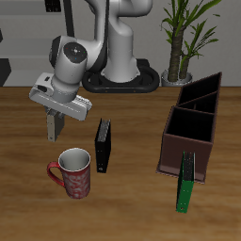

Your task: Place the yellow book into the left desk caddy's back compartment

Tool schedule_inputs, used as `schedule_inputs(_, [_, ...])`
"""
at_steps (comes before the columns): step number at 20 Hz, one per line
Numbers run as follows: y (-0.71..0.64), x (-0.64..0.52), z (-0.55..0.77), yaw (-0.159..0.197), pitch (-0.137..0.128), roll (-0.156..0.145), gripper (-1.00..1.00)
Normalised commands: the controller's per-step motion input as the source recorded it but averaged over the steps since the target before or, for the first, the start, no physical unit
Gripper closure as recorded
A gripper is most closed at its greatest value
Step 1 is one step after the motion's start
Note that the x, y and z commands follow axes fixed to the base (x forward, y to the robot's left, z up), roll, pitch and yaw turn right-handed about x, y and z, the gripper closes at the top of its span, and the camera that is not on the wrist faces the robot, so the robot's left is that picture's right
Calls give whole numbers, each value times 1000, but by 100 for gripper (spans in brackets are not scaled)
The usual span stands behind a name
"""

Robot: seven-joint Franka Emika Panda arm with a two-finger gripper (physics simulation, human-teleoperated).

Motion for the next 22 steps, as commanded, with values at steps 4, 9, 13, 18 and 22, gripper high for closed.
schedule_inputs(4, [188,-116,273,-7,-28,19,100])
schedule_inputs(9, [329,-161,393,-1,-4,-24,100])
schedule_inputs(13, [570,-132,379,34,22,-55,100])
schedule_inputs(18, [639,-105,373,-18,18,7,100])
schedule_inputs(22, [963,-189,656,43,-57,31,100])
